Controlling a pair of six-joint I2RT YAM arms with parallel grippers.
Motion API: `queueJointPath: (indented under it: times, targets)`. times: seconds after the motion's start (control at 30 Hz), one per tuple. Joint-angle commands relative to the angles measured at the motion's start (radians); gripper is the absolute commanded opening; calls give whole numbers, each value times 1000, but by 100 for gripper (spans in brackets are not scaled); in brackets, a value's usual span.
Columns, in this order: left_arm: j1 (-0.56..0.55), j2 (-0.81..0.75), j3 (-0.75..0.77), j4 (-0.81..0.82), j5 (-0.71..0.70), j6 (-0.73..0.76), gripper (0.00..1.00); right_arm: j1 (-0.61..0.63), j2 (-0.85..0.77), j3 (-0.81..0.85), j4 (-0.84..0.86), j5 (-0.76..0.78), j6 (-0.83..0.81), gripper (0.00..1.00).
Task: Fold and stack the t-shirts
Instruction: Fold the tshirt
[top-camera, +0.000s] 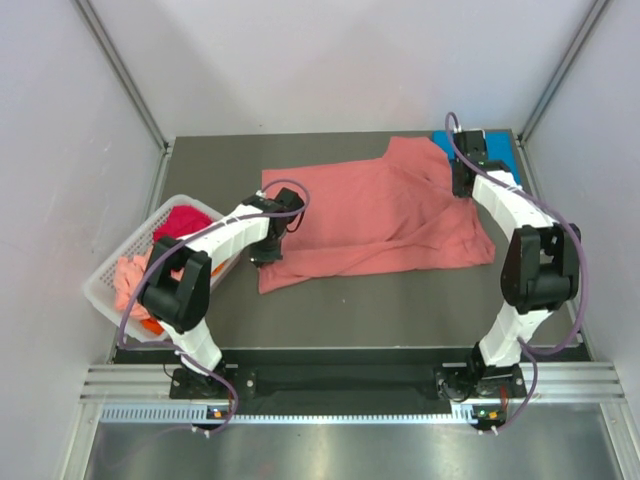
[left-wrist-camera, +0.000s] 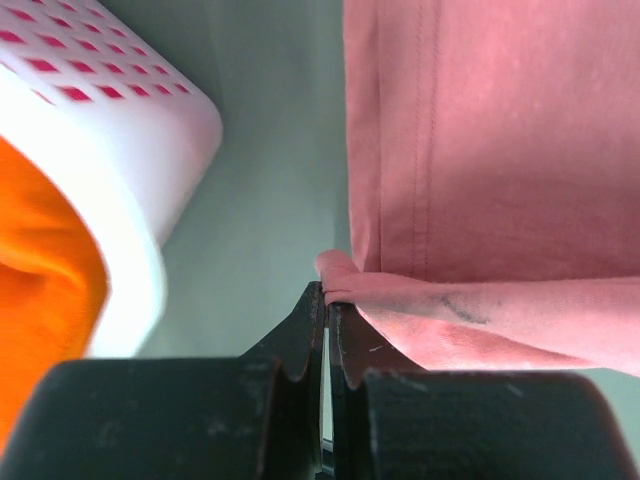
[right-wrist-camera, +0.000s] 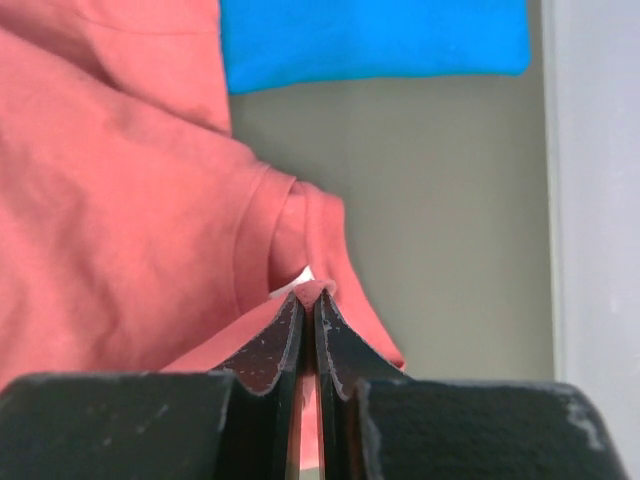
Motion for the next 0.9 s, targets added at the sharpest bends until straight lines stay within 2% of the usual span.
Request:
queueJointPath:
  times: [0.0, 0.53, 0.87]
  targets:
    - [18, 2, 46, -20, -42, 15, 0, 0, 9, 92, 17, 64, -45, 1]
    - [38, 77, 115, -14, -39, 34, 0, 8, 97, 198, 35, 39, -77, 1]
    - [64, 177, 253, -43, -62, 45, 0, 11, 167, 293, 0, 41, -75, 1]
